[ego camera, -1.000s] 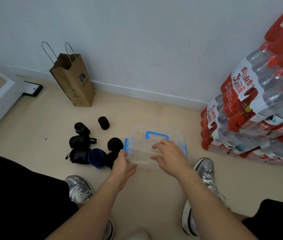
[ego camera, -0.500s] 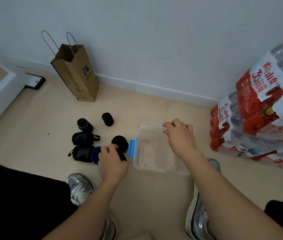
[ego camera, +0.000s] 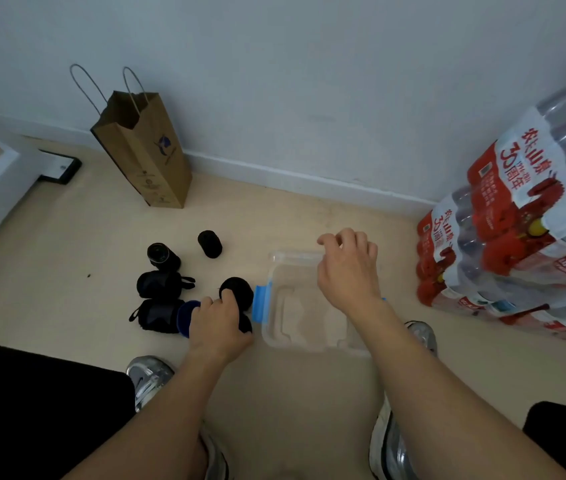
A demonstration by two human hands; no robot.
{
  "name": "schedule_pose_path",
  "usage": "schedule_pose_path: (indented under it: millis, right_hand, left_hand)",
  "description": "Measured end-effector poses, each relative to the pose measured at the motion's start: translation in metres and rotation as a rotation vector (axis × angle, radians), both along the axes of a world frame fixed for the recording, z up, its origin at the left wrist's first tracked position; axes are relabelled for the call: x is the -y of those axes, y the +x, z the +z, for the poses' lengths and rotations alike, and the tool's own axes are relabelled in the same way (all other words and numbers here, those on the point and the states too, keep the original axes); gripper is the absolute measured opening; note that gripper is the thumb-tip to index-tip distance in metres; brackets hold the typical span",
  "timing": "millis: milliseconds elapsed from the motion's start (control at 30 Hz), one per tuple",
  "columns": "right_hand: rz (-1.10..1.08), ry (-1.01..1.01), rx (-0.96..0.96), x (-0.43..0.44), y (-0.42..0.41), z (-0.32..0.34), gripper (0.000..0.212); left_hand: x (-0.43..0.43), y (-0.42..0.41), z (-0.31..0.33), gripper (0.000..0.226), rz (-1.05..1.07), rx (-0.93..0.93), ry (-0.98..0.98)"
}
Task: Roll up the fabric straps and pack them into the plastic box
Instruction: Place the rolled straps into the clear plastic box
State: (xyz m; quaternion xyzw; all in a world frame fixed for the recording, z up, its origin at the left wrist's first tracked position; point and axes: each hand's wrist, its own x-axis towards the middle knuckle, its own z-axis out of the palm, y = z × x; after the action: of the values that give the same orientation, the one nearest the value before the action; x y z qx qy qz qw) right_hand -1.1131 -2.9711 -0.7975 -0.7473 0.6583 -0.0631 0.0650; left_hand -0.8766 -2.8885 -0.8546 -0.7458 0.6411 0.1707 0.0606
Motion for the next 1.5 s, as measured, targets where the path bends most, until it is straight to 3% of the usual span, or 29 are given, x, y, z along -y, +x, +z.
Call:
schedule_pose_path:
  millis: [67, 167, 267, 333, 400, 467, 533, 600, 700, 767, 800, 867, 933, 1067, 1267, 1500]
  right_hand:
    - [-0.001, -0.024, 0.161, -0.01, 0.007, 0.006, 0.026]
    - [-0.025, 0.257, 0.528, -0.025, 0.013, 0.013, 0.023]
    - [0.068, 0.451, 0.515, -0.044, 0.015, 0.009, 0.023]
    - [0.112, 0.461, 0.454, -0.059, 0.016, 0.003, 0.042]
    - [0.164, 0.413, 0.442, -0.072, 0.02, 0.001, 0.081]
    - [0.212, 0.338, 0.431, -0.076, 0.026, 0.002, 0.099]
    - [0.222, 0.279, 0.421, -0.073, 0.031, 0.003, 0.091]
    - [0.214, 0.264, 0.413, -0.068, 0.03, 0.007, 0.069]
    - [0.091, 0.339, 0.582, -0.065, 0.016, 0.006, 0.056]
    - [-0.023, 0.389, 0.667, -0.065, 0.004, -0.002, 0.059]
    - [-0.063, 0.409, 0.67, -0.066, 0.0, -0.008, 0.06]
    - [-0.102, 0.44, 0.653, -0.068, -0.005, -0.021, 0.061]
    - [-0.082, 0.452, 0.585, -0.07, -0.006, -0.033, 0.059]
    - [-0.032, 0.485, 0.264, -0.072, 0.002, -0.054, 0.057]
    - [0.017, 0.691, 0.284, -0.055, 0.02, -0.074, 0.056]
    - [-0.044, 0.791, 0.282, -0.039, 0.034, -0.082, 0.056]
  left_hand:
    - [0.003, 0.001, 0.012, 0.047, 0.018, -0.011, -0.027]
    - [0.006, 0.001, 0.029, 0.05, 0.087, 0.011, -0.072]
    - [0.004, -0.002, 0.043, 0.052, 0.164, 0.053, -0.135]
    - [0.003, -0.007, 0.051, 0.054, 0.227, -0.041, -0.192]
    - [0.002, -0.016, 0.062, 0.054, 0.276, -0.236, -0.203]
    - [0.002, -0.029, 0.073, 0.052, 0.314, -0.429, -0.171]
    - [0.001, -0.042, 0.083, 0.048, 0.305, -0.57, -0.144]
    - [0.001, -0.05, 0.085, 0.045, 0.263, -0.716, -0.103]
    - [0.0, -0.045, 0.079, 0.047, 0.221, -0.914, -0.018]
    - [-0.001, -0.037, 0.066, 0.041, 0.236, -0.874, 0.003]
    - [-0.002, -0.032, 0.056, 0.035, 0.232, -0.761, -0.025]
    - [-0.004, -0.026, 0.038, 0.032, 0.228, -0.53, -0.07]
    - [-0.007, -0.024, 0.024, 0.039, 0.252, -0.481, -0.045]
    - [-0.013, -0.029, 0.002, 0.038, 0.318, -0.599, 0.059]
    - [-0.003, -0.035, -0.012, 0.027, 0.577, -0.766, 0.104]
    - [-0.001, -0.034, -0.012, 0.023, 0.608, -0.819, 0.139]
